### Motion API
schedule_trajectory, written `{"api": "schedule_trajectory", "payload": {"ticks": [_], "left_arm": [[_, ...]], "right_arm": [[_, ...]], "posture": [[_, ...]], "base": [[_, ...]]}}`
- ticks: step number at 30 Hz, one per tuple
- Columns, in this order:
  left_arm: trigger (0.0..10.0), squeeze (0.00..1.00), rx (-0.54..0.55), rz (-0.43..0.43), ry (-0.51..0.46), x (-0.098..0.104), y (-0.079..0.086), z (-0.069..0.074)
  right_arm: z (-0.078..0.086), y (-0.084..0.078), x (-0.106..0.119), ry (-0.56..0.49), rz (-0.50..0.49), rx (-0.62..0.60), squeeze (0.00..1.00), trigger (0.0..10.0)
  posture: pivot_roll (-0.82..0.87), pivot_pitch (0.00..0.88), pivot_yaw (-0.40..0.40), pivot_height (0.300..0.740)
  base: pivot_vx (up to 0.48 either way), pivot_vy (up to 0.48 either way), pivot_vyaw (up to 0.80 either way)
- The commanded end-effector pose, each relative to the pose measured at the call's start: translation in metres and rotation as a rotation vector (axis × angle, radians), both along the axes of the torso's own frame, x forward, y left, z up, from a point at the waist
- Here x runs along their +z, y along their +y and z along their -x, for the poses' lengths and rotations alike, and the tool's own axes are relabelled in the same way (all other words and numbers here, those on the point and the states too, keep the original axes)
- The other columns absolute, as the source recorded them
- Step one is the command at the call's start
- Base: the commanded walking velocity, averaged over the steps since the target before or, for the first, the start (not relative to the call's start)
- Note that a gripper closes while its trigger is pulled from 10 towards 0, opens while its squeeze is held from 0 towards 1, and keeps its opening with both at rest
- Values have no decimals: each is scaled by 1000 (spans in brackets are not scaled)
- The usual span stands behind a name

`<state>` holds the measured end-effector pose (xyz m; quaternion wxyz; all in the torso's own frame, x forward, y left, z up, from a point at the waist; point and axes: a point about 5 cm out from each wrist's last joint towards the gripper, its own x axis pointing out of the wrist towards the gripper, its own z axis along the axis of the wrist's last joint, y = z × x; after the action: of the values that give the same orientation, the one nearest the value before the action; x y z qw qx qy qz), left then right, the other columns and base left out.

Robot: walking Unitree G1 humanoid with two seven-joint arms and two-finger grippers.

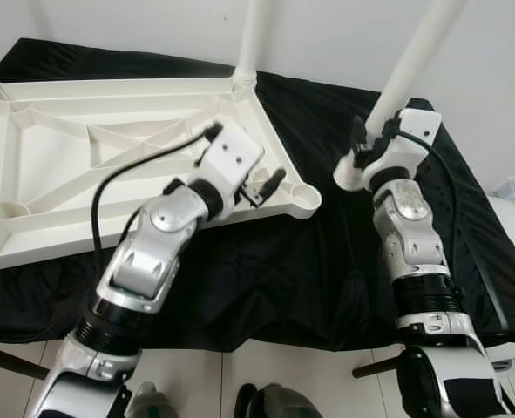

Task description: Building children table

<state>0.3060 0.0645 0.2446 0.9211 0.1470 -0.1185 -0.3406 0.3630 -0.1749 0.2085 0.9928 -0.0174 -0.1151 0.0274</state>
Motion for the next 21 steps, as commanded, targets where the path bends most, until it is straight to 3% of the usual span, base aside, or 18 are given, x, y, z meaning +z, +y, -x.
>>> {"api": "schedule_trajectory", "payload": {"ticks": [1,3,5,6,7,13,21], "left_arm": [[10000,1000,-85,36,-20,12,-12,3],[10000,1000,-153,98,-27,28,-21,6],[10000,1000,-153,98,-27,28,-21,6],[10000,275,-236,177,-12,40,-29,11],[10000,0,-267,204,-6,44,-32,13],[10000,0,-402,282,22,56,-41,21],[10000,0,-455,288,45,60,-47,19]], "right_arm": [[-2,-1,1,12,15,55,0,10000],[-1,3,2,7,56,144,0,10000],[-1,3,2,7,56,144,0,10000],[1,9,1,9,77,243,0,10000],[3,10,1,12,74,285,0,10000],[10,14,1,21,56,448,0,10000],[20,19,4,21,73,618,0,10000]], "posture": [[107,67,-138,740],[109,65,-139,740],[109,65,-139,740],[109,65,-139,740],[109,65,-139,740],[106,59,-140,740],[101,56,-137,740]], "base": [[0,0,0],[0,0,0],[0,0,0],[0,0,0],[0,0,0],[0,0,0],[0,0,0]]}}
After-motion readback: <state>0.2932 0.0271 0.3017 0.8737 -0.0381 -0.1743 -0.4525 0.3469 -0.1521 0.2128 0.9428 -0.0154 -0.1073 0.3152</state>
